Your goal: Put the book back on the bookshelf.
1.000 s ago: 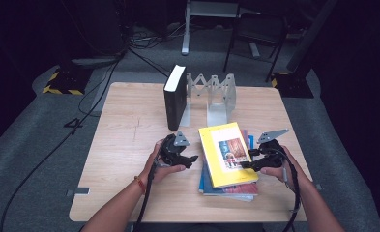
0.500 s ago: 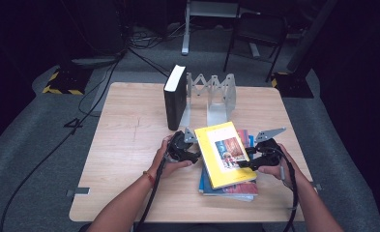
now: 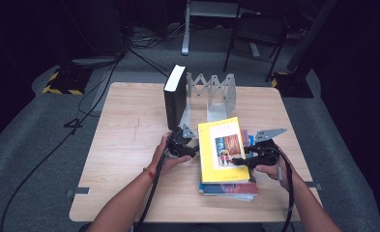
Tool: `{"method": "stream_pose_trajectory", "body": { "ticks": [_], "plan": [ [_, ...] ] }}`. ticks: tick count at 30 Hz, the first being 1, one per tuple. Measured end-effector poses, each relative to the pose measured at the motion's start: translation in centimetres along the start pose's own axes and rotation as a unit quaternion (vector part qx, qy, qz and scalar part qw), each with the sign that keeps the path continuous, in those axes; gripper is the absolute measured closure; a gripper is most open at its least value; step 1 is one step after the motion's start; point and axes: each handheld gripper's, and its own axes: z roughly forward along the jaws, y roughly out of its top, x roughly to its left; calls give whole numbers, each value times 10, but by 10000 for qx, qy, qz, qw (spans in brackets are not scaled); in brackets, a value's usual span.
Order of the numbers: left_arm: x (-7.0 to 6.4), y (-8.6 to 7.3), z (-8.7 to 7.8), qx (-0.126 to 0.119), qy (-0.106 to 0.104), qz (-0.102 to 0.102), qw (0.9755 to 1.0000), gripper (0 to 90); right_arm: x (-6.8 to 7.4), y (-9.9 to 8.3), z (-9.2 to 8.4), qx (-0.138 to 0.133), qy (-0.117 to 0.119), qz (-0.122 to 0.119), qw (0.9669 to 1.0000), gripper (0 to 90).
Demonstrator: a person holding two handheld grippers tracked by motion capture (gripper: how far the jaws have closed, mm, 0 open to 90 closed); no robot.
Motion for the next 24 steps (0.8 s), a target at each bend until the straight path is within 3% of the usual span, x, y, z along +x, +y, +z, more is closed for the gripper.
{"method": "stream_pose_trajectory", "body": {
  "ticks": [3, 6, 11, 19, 22, 23, 24],
  "plan": [
    [3, 0, 2, -10, -59, -35, 10000, 380, 4, 2, 4, 22, -75, -84, 9999, 478],
    [3, 0, 4, -56, -95, -82, 9999, 369, 2, 0, 1, -88, 44, -17, 10000, 637],
    [6, 4, 6, -132, -17, -120, 9998, 367, 2, 0, -3, -271, 77, -114, 9995, 719],
    [14, 11, 5, -326, -155, -246, 9990, 397, 7, -3, -9, -537, 27, -367, 9979, 741],
    [17, 15, 3, -500, -330, -309, 9977, 495, 10, -2, -11, -641, -13, -504, 9967, 744],
    [19, 16, 2, -552, -400, -318, 9972, 572, 12, -1, -13, -726, -94, -602, 9955, 745],
    [20, 18, 0, -630, -543, -357, 9959, 572, 12, -1, -13, -726, -94, -602, 9955, 745]
  ]
}}
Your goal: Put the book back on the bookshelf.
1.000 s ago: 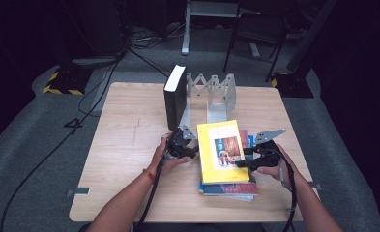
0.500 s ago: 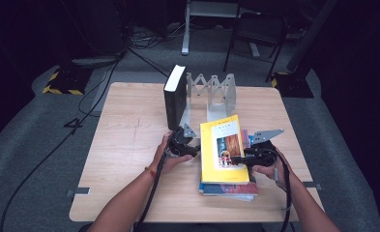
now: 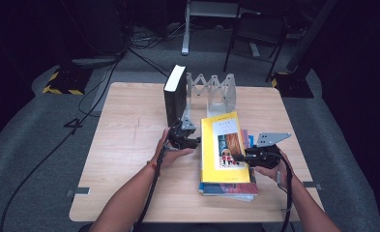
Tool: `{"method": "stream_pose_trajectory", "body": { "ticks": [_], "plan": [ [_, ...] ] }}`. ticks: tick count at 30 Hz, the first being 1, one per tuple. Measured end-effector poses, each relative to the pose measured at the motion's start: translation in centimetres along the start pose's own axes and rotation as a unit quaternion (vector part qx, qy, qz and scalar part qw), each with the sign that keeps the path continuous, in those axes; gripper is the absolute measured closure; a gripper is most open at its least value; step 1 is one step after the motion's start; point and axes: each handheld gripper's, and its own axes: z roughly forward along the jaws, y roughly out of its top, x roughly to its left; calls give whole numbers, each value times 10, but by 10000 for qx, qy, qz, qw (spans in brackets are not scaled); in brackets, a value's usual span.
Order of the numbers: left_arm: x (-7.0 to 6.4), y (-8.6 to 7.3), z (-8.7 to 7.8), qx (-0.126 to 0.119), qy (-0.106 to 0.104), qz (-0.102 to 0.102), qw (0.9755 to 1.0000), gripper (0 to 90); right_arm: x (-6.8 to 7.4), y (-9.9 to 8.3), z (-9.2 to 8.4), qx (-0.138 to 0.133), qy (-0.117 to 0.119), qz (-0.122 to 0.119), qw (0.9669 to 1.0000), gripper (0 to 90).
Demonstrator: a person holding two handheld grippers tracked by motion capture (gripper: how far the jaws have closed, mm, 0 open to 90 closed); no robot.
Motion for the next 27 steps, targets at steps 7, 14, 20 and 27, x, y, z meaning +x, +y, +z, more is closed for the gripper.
{"method": "stream_pose_trajectory", "body": {
  "ticks": [7, 14, 20, 27],
  "plan": [
    [-4, 31, -29, -463, -172, 397, 9980, 762, 9, 4, -9, -465, -548, -455, 9964, 781],
    [-6, 56, -45, -674, -22, 406, 9969, 786, 8, 11, -14, -778, -1011, -603, 9900, 835],
    [-12, 75, -59, -845, 36, 539, 9950, 794, 3, 13, -18, -1078, -1218, -613, 9848, 871],
    [-24, 68, -68, -1088, 46, 559, 9925, 709, 19, 1, -21, -1114, -1392, -893, 9799, 874]
  ]
}}
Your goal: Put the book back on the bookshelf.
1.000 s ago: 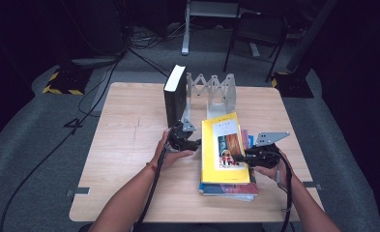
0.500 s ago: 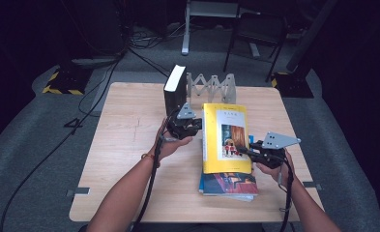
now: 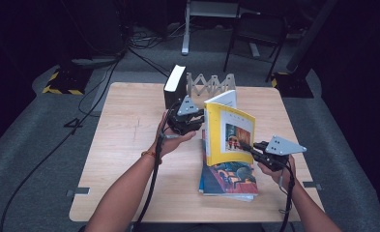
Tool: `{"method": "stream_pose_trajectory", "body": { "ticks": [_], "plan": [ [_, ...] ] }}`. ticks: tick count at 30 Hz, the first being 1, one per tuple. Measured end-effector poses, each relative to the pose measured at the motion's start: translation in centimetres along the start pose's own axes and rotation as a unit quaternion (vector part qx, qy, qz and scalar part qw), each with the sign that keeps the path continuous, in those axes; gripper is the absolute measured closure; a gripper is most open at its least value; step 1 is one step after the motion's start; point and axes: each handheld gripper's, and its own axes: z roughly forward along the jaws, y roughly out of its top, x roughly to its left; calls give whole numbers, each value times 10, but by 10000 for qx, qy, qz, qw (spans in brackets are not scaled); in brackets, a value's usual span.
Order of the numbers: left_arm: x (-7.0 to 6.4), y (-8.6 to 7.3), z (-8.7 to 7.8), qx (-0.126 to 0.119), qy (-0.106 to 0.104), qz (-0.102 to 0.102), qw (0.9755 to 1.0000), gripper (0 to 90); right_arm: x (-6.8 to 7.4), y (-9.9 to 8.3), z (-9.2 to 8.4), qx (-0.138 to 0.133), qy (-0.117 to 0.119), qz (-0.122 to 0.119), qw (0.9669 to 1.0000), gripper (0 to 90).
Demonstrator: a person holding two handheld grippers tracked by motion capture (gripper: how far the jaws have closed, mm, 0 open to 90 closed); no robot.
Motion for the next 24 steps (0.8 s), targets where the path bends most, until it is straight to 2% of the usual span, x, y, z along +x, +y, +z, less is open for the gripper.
{"method": "stream_pose_trajectory", "body": {
  "ticks": [3, 8, 11, 12, 15, 17, 18, 19, 24],
  "plan": [
    [-4, -1, -3, -87, -27, -34, 10000, 697, 9, -1, -5, -31, -82, -212, 9997, 874],
    [-11, -2, -10, -186, -50, -11, 9998, 571, 14, -8, -9, 7, -91, -244, 9997, 876],
    [-17, -7, -11, -33, -15, 52, 10000, 480, 17, -10, -13, 31, -46, -311, 9995, 876],
    [-17, -7, -11, -33, -15, 52, 10000, 475, 17, -10, -13, 31, -46, -311, 9995, 876],
    [-25, -17, -12, 177, 58, 218, 9996, 458, 19, -11, -16, 43, -52, -304, 9995, 876],
    [-33, -32, -13, 478, 74, 406, 9980, 439, 19, -11, -16, 56, -56, -304, 9995, 876],
    [-33, -32, -13, 478, 74, 406, 9980, 427, 19, -11, -16, 49, -58, -312, 9995, 876],
    [-37, -40, -14, 658, 81, 545, 9963, 424, 19, -11, -16, 48, -59, -314, 9995, 876],
    [-47, -59, -14, 971, -122, 585, 9935, 403, 21, -12, -17, 45, -72, -338, 9994, 876]
  ]
}}
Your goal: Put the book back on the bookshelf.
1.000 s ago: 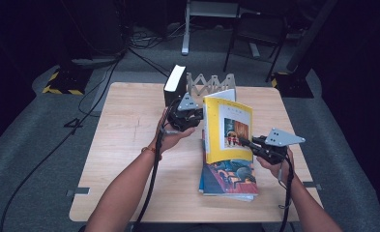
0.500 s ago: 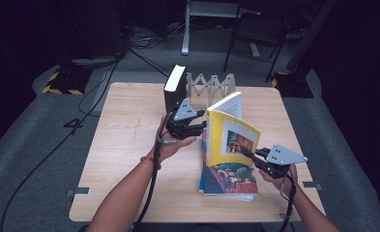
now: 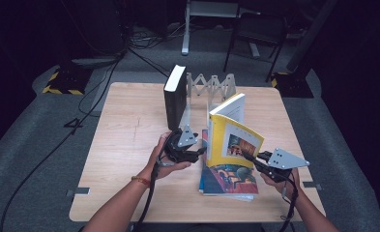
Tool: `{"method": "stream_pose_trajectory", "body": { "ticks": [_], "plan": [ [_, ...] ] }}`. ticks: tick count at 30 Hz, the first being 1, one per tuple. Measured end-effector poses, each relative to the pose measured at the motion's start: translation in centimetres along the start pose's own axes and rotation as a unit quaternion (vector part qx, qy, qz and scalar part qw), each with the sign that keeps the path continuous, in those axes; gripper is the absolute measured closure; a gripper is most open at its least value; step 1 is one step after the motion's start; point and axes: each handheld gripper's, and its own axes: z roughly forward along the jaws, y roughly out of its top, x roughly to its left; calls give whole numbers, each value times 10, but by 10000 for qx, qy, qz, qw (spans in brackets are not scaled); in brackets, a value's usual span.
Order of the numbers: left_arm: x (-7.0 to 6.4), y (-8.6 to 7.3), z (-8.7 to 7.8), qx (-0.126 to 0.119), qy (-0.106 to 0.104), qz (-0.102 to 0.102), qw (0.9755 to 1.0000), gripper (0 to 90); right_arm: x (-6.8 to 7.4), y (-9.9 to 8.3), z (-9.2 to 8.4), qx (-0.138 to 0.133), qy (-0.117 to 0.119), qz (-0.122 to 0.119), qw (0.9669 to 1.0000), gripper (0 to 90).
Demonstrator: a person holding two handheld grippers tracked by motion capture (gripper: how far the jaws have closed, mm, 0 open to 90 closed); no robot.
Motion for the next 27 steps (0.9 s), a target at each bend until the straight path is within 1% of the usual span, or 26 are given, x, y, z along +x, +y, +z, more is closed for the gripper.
{"method": "stream_pose_trajectory", "body": {
  "ticks": [1, 2, 3, 4, 5, 6, 7, 8, 9, 10, 11, 12, 13, 14, 16, 18, 19, 23, 25, 27],
  "plan": [
    [-1, -2, 1, 36, -5, 6, 10000, 394, 0, 0, -1, 14, 10, -23, 10000, 876],
    [-4, -5, 3, 72, -28, -31, 10000, 389, 0, 0, -1, 13, 13, -20, 10000, 876],
    [-6, -8, 5, 148, -39, -21, 9999, 383, 1, 0, -1, 11, 2, -10, 10000, 876],
    [-6, -8, 5, 148, -39, -21, 9999, 371, 1, -1, -1, 16, 5, -27, 10000, 876],
    [-9, -12, 8, 227, -90, -15, 9997, 371, 1, -1, -1, 16, 5, -27, 10000, 876],
    [-12, -14, 10, 244, -178, -21, 9995, 362, 1, -1, -1, 8, 17, -22, 10000, 876],
    [-16, -18, 13, 266, -305, -9, 9992, 359, 1, -1, -1, 9, 19, -22, 10000, 875],
    [-16, -18, 13, 266, -305, -9, 9992, 353, 1, -1, -1, 9, 19, -22, 10000, 875],
    [-20, -20, 14, 243, -377, -55, 9990, 353, 1, -1, -1, 4, 25, -19, 10000, 876],
    [-22, -22, 15, 260, -444, -62, 9987, 341, 1, -2, -2, 16, 28, -30, 10000, 875],
    [-26, -23, 20, 345, -493, -72, 9982, 334, 1, -2, -2, 5, 39, -32, 10000, 875],
    [-26, -23, 20, 345, -493, -72, 9982, 322, 1, -2, -2, 4, 51, -28, 10000, 875],
    [-31, -24, 24, 321, -570, -125, 9978, 315, 1, -2, -3, 4, 64, -29, 10000, 875],
    [-31, -24, 24, 321, -570, -125, 9978, 314, 1, -2, -3, 4, 64, -29, 10000, 875],
    [-35, -23, 30, 243, -640, -231, 9974, 309, 2, -2, -3, 6, 78, -35, 10000, 875],
    [-37, -22, 34, 198, -640, -292, 9973, 315, 2, -3, -4, 7, 89, -41, 10000, 875],
    [-39, -21, 39, 152, -617, -304, 9975, 324, 3, -3, -4, 16, 99, -44, 9999, 875],
    [-41, -19, 44, 75, -605, -305, 9977, 357, 4, -3, -5, 20, 115, -64, 9999, 874],
    [-42, -17, 45, -17, -561, -280, 9980, 404, 4, -3, -6, 26, 136, -61, 9999, 875],
    [-41, -14, 45, -182, -603, -330, 9975, 442, 5, -3, -6, 39, 141, -84, 9999, 874]
  ]
}}
